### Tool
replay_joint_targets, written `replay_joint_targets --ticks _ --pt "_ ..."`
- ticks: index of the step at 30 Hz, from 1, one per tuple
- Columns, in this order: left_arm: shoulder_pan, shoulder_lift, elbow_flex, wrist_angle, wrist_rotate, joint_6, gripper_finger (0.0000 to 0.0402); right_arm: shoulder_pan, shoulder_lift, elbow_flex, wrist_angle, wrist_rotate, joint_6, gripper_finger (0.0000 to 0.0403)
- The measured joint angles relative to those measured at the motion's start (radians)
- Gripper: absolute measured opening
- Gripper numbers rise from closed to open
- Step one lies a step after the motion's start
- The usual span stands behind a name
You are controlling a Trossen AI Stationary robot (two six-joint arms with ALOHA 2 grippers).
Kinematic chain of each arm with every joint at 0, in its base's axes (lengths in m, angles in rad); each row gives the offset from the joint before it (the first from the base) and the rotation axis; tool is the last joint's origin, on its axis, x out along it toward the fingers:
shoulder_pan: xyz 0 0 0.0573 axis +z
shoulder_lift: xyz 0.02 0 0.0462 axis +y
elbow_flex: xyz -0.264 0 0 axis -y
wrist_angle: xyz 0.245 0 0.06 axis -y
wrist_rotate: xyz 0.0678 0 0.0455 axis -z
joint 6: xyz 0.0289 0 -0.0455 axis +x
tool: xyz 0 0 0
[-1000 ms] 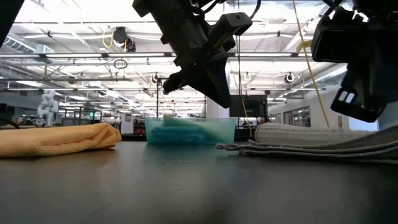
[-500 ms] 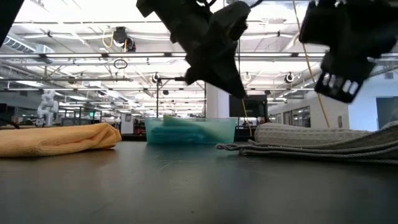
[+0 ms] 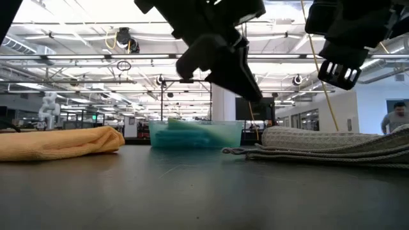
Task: Fold microfiber towels
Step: Fold the gray towel
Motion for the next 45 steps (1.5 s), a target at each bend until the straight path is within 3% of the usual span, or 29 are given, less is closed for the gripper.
replay_joint_targets --ticks 13,25,36,45 --pt "-0.029 0.048 0.001 0.096 0.005 0.059 0.0128 -0.148 -0.124 0.000 -0.035 -0.001 -0.020 0.0091" --pt "-0.036 0.097 0.000 0.124 -0.008 0.240 0.0129 -0.229 -0.272 0.000 -0.036 -0.001 -0.026 0.0091" --pt "-0.033 0.155 0.000 0.174 -0.009 0.261 0.0129 -0.236 -0.291 0.000 -0.019 -0.001 -0.021 0.0091" --pt "-0.028 0.161 0.000 0.210 -0.120 0.268 0.0129 -0.235 -0.299 0.000 -0.007 0.000 -0.019 0.0091"
